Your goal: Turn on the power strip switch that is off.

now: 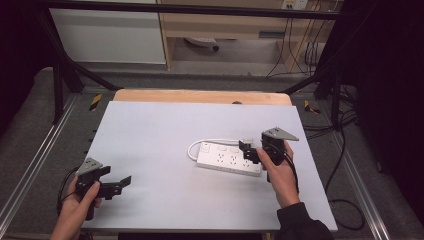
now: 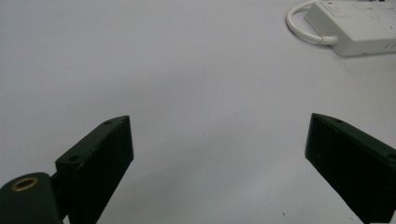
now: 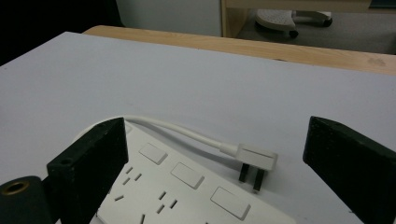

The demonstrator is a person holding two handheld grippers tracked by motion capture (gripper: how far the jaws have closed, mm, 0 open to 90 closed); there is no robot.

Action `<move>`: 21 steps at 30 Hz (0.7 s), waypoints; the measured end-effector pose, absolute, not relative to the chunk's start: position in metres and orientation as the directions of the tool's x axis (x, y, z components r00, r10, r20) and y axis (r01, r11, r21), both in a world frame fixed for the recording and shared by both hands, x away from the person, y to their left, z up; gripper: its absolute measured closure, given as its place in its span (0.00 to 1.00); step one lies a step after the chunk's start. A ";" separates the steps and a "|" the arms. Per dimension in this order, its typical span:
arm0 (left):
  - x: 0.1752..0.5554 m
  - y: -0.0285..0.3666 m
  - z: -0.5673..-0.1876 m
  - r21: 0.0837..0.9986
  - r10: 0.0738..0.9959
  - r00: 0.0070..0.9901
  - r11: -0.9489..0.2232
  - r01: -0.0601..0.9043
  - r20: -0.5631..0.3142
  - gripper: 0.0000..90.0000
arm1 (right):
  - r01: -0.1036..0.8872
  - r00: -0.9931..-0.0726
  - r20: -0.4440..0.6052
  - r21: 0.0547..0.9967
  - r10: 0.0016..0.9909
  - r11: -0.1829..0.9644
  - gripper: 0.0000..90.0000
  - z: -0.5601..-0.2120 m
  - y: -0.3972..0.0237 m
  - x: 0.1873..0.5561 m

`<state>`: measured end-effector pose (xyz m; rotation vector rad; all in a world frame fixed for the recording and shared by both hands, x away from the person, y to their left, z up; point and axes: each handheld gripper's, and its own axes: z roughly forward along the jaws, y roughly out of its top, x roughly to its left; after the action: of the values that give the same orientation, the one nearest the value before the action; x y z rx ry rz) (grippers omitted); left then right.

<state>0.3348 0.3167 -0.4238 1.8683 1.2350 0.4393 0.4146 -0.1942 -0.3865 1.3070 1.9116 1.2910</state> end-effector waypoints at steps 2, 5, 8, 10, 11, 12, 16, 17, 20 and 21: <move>0.335 0.317 -0.424 0.792 0.878 0.454 -0.168 0.586 -0.150 0.09 | 0.435 -0.421 0.108 0.895 0.900 0.096 0.08 -0.386 -0.198 0.412; 0.335 0.317 -0.424 0.793 0.878 0.454 -0.167 0.586 -0.151 0.09 | 0.429 -0.416 0.104 0.898 0.903 0.095 0.09 -0.384 -0.203 0.408; 0.335 0.317 -0.424 0.792 0.878 0.454 -0.166 0.587 -0.153 0.09 | 0.424 -0.416 0.096 0.900 0.904 0.099 0.09 -0.382 -0.208 0.403; 0.335 0.317 -0.424 0.792 0.878 0.453 -0.165 0.588 -0.153 0.09 | 0.424 -0.416 0.094 0.900 0.904 0.102 0.09 -0.382 -0.211 0.400; 0.335 0.317 -0.424 0.792 0.878 0.453 -0.165 0.587 -0.153 0.09 | 0.422 -0.416 0.093 0.901 0.905 0.101 0.09 -0.381 -0.212 0.399; 0.335 0.317 -0.424 0.792 0.878 0.453 -0.164 0.587 -0.154 0.09 | 0.420 -0.413 0.094 0.902 0.906 0.098 0.09 -0.381 -0.214 0.397; 0.335 0.317 -0.424 0.792 0.878 0.452 -0.164 0.588 -0.154 0.09 | 0.413 -0.405 0.090 0.906 0.910 0.095 0.09 -0.381 -0.223 0.390; 0.335 0.317 -0.424 0.792 0.878 0.453 -0.164 0.588 -0.154 0.09 | 0.412 -0.403 0.090 0.907 0.911 0.092 0.09 -0.381 -0.225 0.388; 0.335 0.318 -0.424 0.792 0.878 0.452 -0.163 0.589 -0.156 0.09 | 0.412 -0.396 0.096 0.907 0.913 0.083 0.10 -0.382 -0.231 0.383; 0.335 0.317 -0.424 0.792 0.878 0.452 -0.161 0.589 -0.157 0.09 | 0.412 -0.395 0.092 0.907 0.914 0.087 0.10 -0.383 -0.233 0.381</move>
<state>0.3346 0.3175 -0.4236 1.8616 1.2400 0.4336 0.3810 -0.2332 -0.3830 1.3022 1.8582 1.2798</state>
